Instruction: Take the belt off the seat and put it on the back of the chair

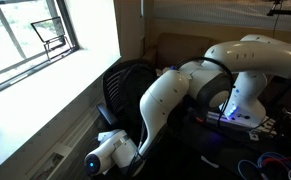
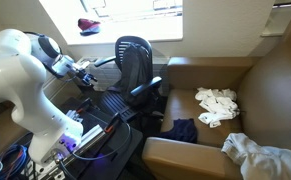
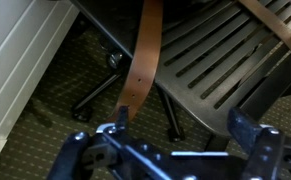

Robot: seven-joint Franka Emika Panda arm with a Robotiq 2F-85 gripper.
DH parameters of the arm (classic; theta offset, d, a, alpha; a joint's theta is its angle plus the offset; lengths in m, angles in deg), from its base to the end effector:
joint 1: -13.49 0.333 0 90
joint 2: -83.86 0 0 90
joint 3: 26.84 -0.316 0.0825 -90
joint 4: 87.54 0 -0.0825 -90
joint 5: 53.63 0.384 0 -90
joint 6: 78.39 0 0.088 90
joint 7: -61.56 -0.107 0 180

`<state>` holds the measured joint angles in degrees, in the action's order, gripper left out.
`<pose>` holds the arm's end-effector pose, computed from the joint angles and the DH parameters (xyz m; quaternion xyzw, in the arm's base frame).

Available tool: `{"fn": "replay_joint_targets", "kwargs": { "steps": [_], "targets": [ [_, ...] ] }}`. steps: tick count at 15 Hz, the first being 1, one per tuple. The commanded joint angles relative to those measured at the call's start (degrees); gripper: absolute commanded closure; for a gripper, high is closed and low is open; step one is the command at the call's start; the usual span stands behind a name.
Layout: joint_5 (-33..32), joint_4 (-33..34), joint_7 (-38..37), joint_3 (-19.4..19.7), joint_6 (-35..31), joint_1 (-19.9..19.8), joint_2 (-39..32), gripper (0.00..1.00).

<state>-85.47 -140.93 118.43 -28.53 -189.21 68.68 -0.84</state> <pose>0.4049 0.5432 -0.0800 0.3914 0.8668 -0.2272 0.2094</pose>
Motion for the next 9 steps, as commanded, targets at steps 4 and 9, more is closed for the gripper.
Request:
{"fn": "replay_joint_targets", "kwargs": {
  "steps": [4,9],
  "targets": [
    [-0.3,-3.1,-1.0,0.8,-3.3,-1.6,0.0,0.0],
    [-0.7,-7.1,6.9,-2.2,-9.1,-5.5,-0.4,0.0]
  ]
}}
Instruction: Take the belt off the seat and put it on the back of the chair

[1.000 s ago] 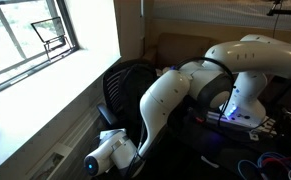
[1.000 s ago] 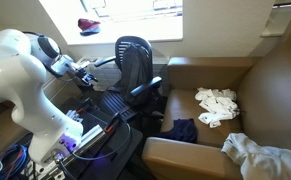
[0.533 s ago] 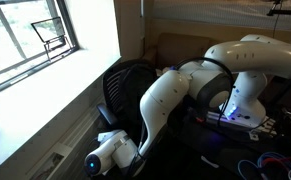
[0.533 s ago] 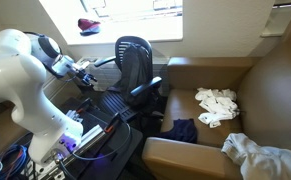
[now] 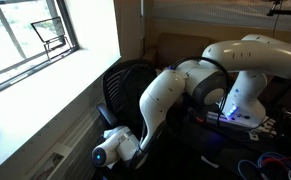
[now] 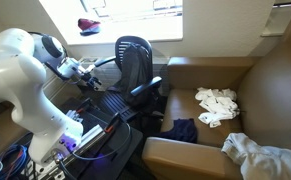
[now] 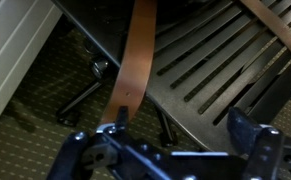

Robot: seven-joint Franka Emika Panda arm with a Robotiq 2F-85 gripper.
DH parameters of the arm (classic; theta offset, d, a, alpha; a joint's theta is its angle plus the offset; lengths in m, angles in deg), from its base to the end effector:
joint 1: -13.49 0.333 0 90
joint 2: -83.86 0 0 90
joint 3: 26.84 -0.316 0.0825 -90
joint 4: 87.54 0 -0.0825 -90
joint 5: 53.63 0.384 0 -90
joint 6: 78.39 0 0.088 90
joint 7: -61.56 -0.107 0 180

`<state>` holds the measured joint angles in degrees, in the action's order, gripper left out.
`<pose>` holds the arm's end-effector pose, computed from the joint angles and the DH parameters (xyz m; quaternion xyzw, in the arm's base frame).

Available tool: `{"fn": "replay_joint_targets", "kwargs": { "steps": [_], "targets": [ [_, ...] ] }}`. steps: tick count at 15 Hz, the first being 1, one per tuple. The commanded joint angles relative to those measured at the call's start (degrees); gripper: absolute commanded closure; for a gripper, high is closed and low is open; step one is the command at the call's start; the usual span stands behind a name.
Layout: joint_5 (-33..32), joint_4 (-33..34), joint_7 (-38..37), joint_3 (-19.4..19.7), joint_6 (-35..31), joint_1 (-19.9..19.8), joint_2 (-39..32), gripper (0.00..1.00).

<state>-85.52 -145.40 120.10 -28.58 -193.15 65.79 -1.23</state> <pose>0.4129 0.5068 -0.1100 0.3851 0.8707 -0.2418 0.1872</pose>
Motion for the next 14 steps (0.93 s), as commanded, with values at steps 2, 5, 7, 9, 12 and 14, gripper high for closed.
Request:
{"fn": "replay_joint_targets", "kwargs": {
  "steps": [2,5,7,9,12,14],
  "targets": [
    [-1.8,-4.0,8.1,-2.3,-12.4,-3.7,-0.2,0.0],
    [-0.8,-3.8,7.8,-1.7,-17.3,-3.8,-0.2,0.0],
    [-1.3,-3.0,6.4,0.3,-12.9,-1.9,-0.2,0.0],
    [-1.0,-3.4,5.4,0.9,-9.3,-1.4,-0.2,0.0],
    [-0.6,-4.4,6.1,0.3,-5.3,-2.2,-0.2,0.0],
    [-1.0,-3.8,5.9,-0.1,-6.0,-2.4,-0.2,0.0]
  ]
}}
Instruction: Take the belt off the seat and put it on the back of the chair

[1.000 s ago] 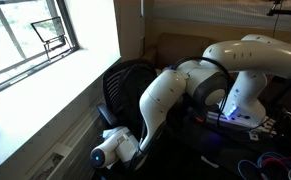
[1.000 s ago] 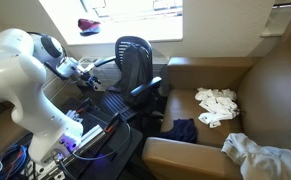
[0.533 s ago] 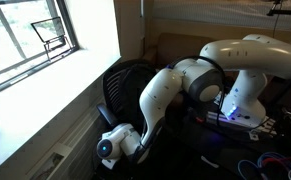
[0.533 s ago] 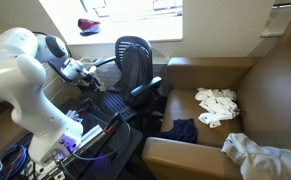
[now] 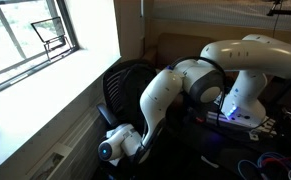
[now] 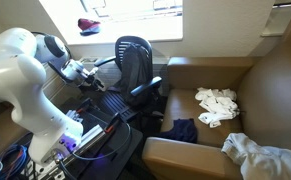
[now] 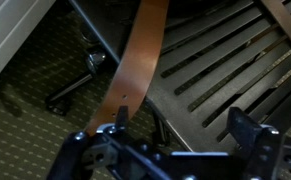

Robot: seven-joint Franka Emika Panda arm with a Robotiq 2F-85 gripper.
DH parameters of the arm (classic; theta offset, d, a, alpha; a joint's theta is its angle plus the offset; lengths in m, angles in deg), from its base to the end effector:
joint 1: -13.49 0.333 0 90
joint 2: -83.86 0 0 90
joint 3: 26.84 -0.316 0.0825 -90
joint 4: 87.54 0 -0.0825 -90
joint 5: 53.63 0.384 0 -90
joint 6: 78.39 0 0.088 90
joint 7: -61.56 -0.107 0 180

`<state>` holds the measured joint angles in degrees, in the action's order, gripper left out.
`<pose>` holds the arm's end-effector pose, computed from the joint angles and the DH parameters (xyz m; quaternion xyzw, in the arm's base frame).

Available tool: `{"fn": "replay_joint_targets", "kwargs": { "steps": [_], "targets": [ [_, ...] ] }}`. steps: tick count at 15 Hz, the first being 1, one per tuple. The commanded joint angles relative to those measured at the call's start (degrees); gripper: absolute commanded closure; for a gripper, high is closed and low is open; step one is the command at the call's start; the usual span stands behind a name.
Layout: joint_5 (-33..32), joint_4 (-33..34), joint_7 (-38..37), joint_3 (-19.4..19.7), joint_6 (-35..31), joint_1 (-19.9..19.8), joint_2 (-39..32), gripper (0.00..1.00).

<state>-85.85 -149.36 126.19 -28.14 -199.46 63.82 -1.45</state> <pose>0.4169 0.4824 -0.1325 0.3387 0.8965 -0.2361 0.1607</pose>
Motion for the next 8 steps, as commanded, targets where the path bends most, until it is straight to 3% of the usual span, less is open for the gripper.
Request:
{"fn": "replay_joint_targets", "kwargs": {
  "steps": [1,8],
  "targets": [
    [-0.7,0.0,-0.2,-0.6,0.5,-0.4,0.0,0.0],
    [-3.8,-6.3,-11.7,2.7,-3.6,-0.4,0.0,0.0]
  ]
}}
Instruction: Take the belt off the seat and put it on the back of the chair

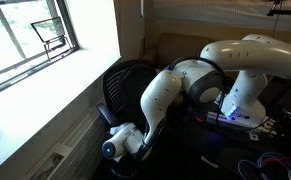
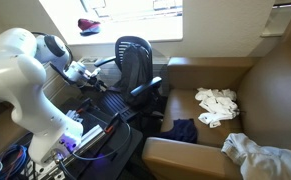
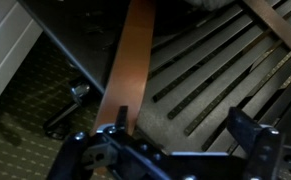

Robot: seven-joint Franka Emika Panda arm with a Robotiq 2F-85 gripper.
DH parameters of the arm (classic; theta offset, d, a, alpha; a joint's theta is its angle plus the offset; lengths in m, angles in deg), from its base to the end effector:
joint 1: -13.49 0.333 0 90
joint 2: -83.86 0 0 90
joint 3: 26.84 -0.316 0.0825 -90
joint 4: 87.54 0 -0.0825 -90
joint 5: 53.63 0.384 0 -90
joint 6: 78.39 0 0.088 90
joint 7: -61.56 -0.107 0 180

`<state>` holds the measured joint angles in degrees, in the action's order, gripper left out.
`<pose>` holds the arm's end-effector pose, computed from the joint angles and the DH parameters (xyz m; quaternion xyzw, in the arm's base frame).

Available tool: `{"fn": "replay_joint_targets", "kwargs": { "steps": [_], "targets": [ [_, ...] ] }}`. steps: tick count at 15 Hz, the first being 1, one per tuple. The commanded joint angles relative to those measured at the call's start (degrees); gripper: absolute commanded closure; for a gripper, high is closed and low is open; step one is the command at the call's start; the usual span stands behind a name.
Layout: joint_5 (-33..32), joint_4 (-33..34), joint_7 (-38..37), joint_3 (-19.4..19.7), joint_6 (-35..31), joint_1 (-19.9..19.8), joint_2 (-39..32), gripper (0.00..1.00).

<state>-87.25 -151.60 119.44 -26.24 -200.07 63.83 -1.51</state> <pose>0.4206 0.4598 -0.1440 0.3783 0.8722 -0.2438 0.1916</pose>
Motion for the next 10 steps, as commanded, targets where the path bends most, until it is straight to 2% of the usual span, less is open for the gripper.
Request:
{"fn": "replay_joint_targets", "kwargs": {
  "steps": [1,6,10],
  "targets": [
    [-3.0,-4.9,-6.4,0.7,-3.1,-0.7,-0.1,0.0],
    [-6.7,-5.6,-13.1,0.1,-5.0,-1.6,-0.5,0.0],
    [-11.5,-2.8,-21.4,1.7,0.1,3.0,-0.4,0.0]
  ]
}}
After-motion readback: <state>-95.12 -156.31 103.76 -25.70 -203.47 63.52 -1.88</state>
